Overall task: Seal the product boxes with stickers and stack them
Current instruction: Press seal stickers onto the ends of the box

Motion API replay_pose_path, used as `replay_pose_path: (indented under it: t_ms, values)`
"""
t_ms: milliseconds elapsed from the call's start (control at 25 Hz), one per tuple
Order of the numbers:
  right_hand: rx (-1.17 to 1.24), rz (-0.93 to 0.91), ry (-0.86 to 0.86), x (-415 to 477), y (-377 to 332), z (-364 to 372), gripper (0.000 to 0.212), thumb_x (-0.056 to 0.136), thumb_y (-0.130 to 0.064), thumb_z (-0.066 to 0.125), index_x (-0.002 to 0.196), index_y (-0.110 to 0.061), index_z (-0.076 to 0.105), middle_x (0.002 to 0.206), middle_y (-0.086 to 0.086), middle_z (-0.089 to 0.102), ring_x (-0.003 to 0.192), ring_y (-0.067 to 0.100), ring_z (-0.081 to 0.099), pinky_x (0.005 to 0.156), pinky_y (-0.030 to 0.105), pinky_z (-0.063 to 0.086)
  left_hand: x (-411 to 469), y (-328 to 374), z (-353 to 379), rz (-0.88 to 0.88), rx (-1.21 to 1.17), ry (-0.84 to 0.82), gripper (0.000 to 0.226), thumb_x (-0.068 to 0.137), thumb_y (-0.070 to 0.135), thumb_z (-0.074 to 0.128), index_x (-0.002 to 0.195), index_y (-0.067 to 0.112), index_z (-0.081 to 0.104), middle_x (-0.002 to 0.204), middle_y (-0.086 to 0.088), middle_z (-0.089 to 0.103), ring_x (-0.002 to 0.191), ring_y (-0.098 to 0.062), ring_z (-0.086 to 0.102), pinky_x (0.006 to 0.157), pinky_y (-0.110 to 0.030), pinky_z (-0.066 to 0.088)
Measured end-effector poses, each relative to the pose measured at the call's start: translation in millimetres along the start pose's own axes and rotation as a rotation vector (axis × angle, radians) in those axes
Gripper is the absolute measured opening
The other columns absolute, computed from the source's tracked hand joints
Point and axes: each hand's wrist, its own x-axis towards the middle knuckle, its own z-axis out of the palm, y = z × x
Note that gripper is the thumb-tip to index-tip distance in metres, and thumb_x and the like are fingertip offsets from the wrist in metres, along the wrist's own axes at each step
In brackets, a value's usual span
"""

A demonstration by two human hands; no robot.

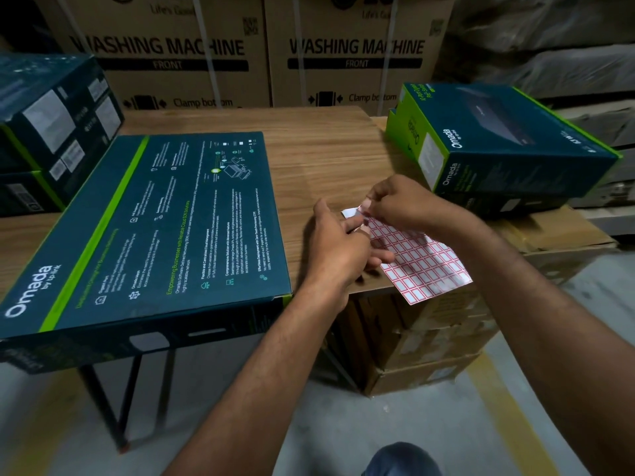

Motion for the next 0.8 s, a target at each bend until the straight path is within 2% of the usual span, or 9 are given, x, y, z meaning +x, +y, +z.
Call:
replay_pose_path:
  t_ms: [120,280,440,640,800]
  values:
    - [0.09,0.018,0.004,-3,-3,-2,0.016,0.101,-0.014,0.063,0.087,-0.013,0.071,0.076,-0.001,0.065,0.071,0.011,0.057,0.064,0.023,0.043,1,-1,0,0.052,-0.004,0.06,0.083,0.105,-0.003,0.052,0.165,0.027,0.002,0.139,-0.001,0.06,0.052,-0.007,0.069,0.048,-0.021,0.054]
    - [0.127,0.016,-0.018,-7,-3,-5,0.022,0.102,-0.012,0.062,0.081,-0.013,0.068,0.073,0.002,0.064,0.069,0.014,0.056,0.068,0.027,0.043,13,0,6,0.178,0.045,0.167,0.079,0.103,-0.003,0.057,0.163,0.026,0.015,0.132,-0.003,0.062,0.048,-0.005,0.067,0.044,-0.019,0.051]
    - [0.186,0.014,-0.019,-7,-2,-6,0.016,0.099,-0.006,0.061,0.086,-0.009,0.069,0.075,0.005,0.065,0.071,0.015,0.056,0.07,0.029,0.044,22,1,11,0.235,0.079,0.203,0.074,0.101,0.004,0.065,0.16,0.026,0.026,0.113,0.004,0.069,0.049,-0.003,0.067,0.048,-0.019,0.055]
    - [0.2,0.006,-0.011,-5,3,-4,0.013,0.1,-0.008,0.064,0.096,0.001,0.073,0.077,0.007,0.063,0.065,0.011,0.052,0.057,0.022,0.04,28,-2,12,0.242,0.124,0.248,0.073,0.1,0.002,0.066,0.159,0.024,0.03,0.099,0.007,0.07,0.049,0.0,0.066,0.048,-0.013,0.05]
    - [0.223,0.009,-0.002,-3,11,-4,0.019,0.099,-0.014,0.069,0.099,0.005,0.073,0.079,0.01,0.067,0.069,0.015,0.057,0.063,0.026,0.045,32,-6,13,0.242,0.168,0.27,0.069,0.099,0.001,0.065,0.157,0.019,0.033,0.092,0.007,0.07,0.046,0.002,0.062,0.05,-0.021,0.055]
